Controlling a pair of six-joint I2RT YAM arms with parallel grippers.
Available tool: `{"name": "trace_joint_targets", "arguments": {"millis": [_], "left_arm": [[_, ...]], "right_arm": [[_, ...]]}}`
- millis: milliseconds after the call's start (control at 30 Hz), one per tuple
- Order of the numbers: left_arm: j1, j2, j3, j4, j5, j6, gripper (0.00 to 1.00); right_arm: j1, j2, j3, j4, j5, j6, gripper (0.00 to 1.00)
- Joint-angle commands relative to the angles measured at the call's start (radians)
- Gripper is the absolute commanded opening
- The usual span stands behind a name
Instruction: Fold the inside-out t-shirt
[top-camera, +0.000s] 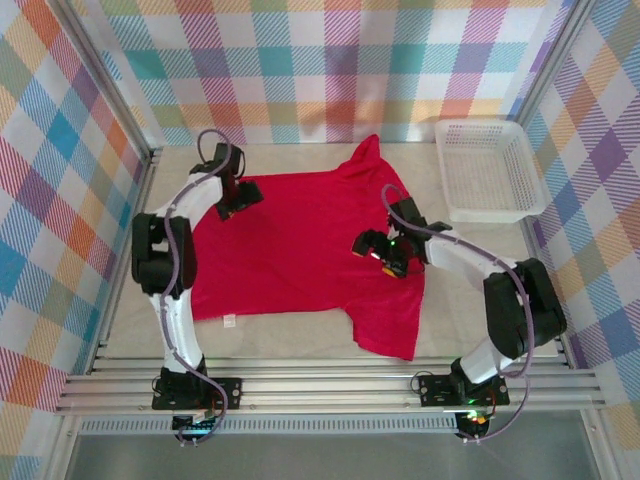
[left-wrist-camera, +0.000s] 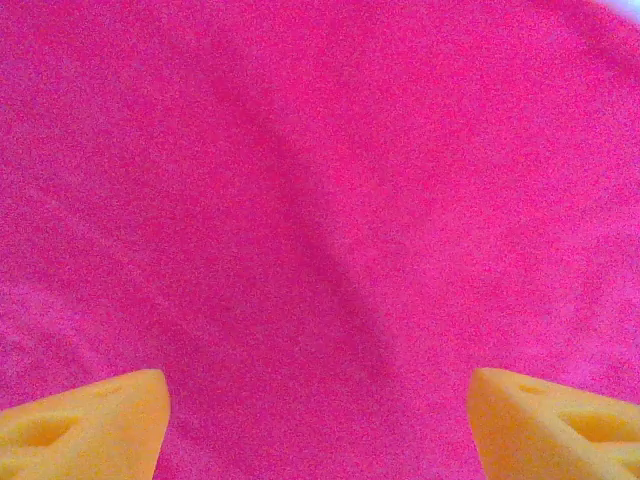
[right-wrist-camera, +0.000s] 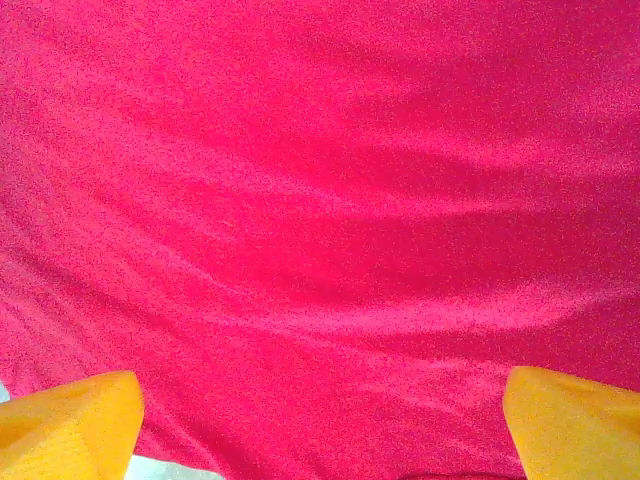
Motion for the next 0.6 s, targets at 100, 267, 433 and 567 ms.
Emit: {"name": "trace_joint_targets", "arguments": {"millis": [100,267,433,567], "left_arm": [[0.05,0.039,-0.049,-0.107,-0.023,0.051,0.78],[0.087,-0.03,-0.215,-0.045,-0.024,0.036,0.78],[0.078,-0.113,-0.42,0.052,0.054,-0.029,0.76],[0.001,-0.267,-0.649,0.195,0.16,-0.153,0.76]], "right_arm": [[-0.025,0.145,-0.018,0.072,0.039,0.07,0.96],[-0.13,0.398,0.184,0.013,0.057,-0.037,0.95],[-0.171,0.606,0.552,-0.127,0.059,-0.126,0.94],[-0.181,0.807,0.945,-0.276,0.041,-0.172,0.94]]}}
